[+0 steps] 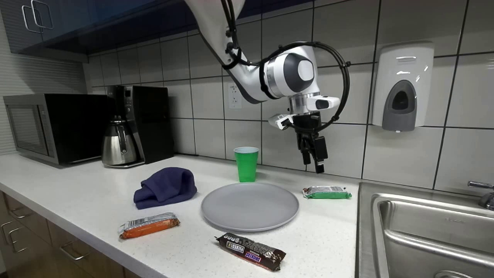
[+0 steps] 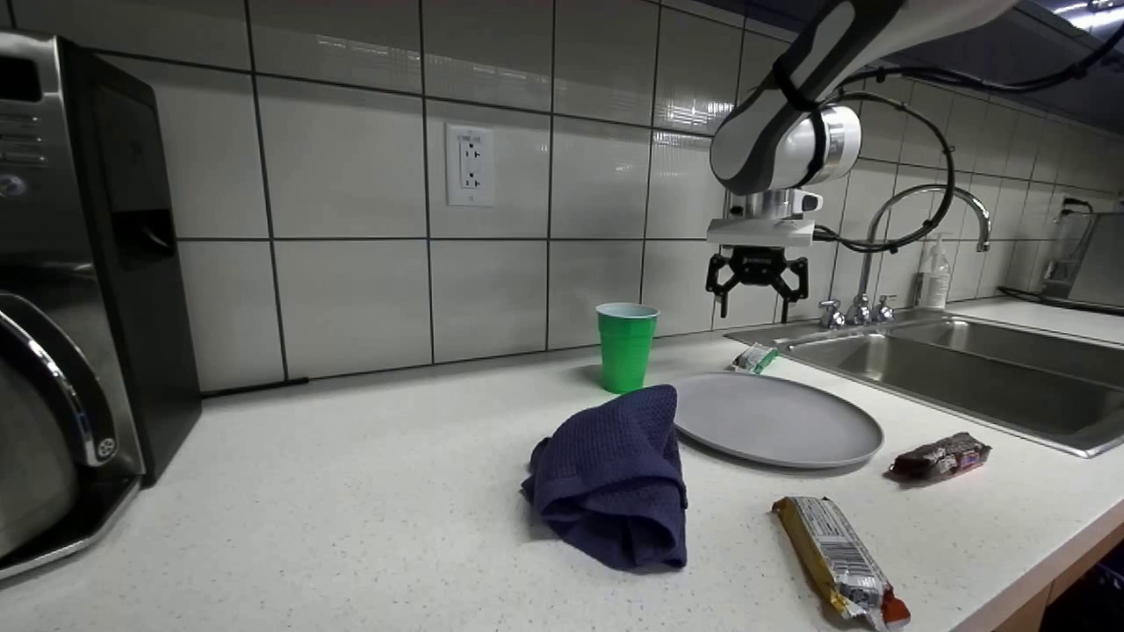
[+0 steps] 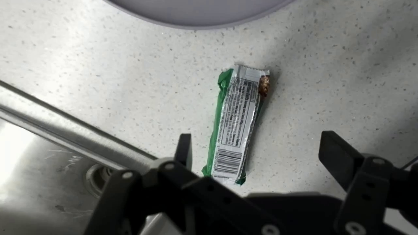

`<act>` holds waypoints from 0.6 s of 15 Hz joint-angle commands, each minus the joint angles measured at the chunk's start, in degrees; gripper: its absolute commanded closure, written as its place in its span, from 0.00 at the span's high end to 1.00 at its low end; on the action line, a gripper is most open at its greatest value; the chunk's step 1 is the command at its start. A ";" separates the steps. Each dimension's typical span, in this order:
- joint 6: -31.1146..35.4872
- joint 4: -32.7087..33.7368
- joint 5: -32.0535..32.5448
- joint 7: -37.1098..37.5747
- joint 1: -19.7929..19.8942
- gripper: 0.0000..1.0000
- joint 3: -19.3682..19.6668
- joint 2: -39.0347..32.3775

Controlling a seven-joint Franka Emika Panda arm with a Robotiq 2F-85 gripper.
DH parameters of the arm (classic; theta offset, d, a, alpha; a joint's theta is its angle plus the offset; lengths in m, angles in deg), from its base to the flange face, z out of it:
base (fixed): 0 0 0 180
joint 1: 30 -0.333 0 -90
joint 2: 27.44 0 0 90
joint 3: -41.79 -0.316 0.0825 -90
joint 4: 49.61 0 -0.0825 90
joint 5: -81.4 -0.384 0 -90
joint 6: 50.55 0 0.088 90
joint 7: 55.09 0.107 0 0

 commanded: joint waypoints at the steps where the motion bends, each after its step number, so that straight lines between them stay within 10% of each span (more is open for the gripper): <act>1: -1.60 5.13 -2.12 0.89 1.91 1.00 -1.07 -3.37; 9: -1.50 8.87 -2.75 1.77 2.46 1.00 -0.58 -7.98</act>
